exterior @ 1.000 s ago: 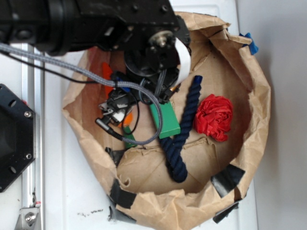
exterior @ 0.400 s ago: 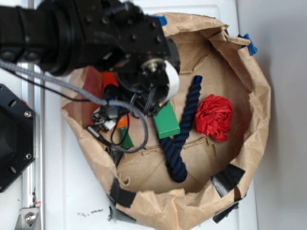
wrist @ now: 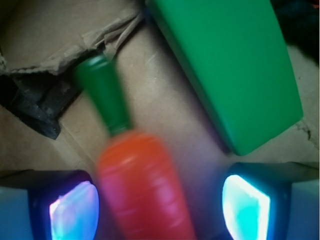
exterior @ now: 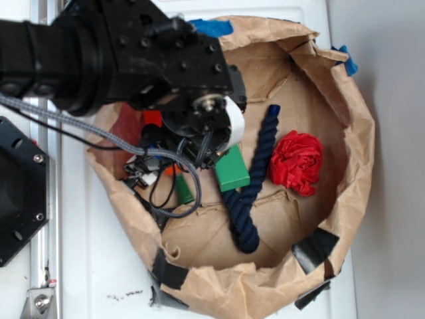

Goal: Grab the carrot.

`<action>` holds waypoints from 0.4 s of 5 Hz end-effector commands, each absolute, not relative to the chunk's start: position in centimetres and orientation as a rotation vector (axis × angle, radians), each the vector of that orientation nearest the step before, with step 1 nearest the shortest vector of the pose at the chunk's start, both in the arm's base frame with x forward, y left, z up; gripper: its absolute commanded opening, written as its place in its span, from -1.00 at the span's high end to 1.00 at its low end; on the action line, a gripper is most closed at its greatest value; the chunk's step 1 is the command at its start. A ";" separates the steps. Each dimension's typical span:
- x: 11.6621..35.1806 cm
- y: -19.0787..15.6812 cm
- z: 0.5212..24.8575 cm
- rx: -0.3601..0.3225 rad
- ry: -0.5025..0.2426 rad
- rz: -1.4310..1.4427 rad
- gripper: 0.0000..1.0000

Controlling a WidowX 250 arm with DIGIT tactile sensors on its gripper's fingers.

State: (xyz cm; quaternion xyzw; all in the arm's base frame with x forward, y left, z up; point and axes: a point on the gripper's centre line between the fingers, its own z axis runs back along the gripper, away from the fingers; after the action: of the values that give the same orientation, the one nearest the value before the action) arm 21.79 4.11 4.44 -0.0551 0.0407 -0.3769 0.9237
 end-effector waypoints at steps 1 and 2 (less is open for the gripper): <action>22.2 3.3 4.7 -0.096 0.071 -0.796 -1.00; 22.7 3.3 4.5 -0.095 0.069 -0.794 -1.00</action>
State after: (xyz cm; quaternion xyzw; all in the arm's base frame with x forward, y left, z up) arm 22.02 3.80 3.52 -0.0554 0.0484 -0.3793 0.9224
